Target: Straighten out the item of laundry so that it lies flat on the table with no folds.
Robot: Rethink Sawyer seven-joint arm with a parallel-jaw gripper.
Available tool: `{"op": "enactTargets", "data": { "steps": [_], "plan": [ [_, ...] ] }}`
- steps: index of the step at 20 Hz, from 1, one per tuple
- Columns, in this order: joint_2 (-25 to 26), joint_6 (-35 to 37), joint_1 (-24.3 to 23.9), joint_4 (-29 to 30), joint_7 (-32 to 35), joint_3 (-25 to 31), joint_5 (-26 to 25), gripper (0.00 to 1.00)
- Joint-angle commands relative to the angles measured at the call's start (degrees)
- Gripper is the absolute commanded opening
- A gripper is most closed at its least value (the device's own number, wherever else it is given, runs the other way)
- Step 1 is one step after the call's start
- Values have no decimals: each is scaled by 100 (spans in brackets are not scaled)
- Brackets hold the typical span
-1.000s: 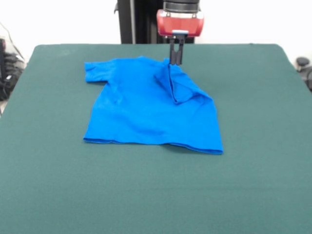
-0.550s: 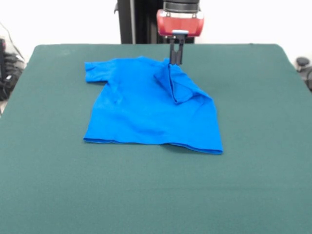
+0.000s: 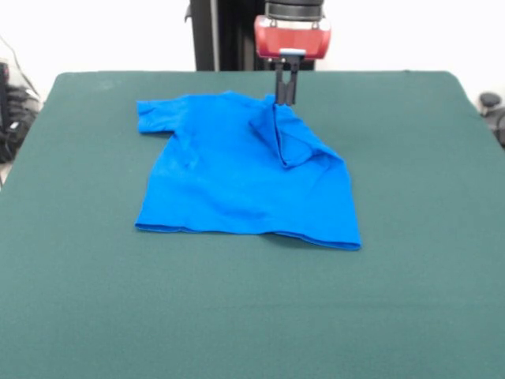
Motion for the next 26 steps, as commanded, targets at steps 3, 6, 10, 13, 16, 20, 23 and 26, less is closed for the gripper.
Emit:
{"op": "enactTargets", "data": {
  "steps": [3, 6, 10, 13, 16, 20, 23, 26],
  "plan": [
    [207, 281, 148, 65, 1003, 435, 147, 0],
    [203, 270, 147, 72, 1004, 428, 140, 100],
    [214, 257, 165, 65, 1005, 411, 144, 100],
    [208, 277, 169, 57, 993, 409, 143, 100],
    [221, 273, 155, 40, 982, 424, 131, 100],
    [217, 254, 136, 52, 983, 438, 115, 100],
    [225, 242, 130, 48, 982, 447, 108, 100],
    [205, 420, 252, -20, 895, 332, 149, 100]
  ]
}}
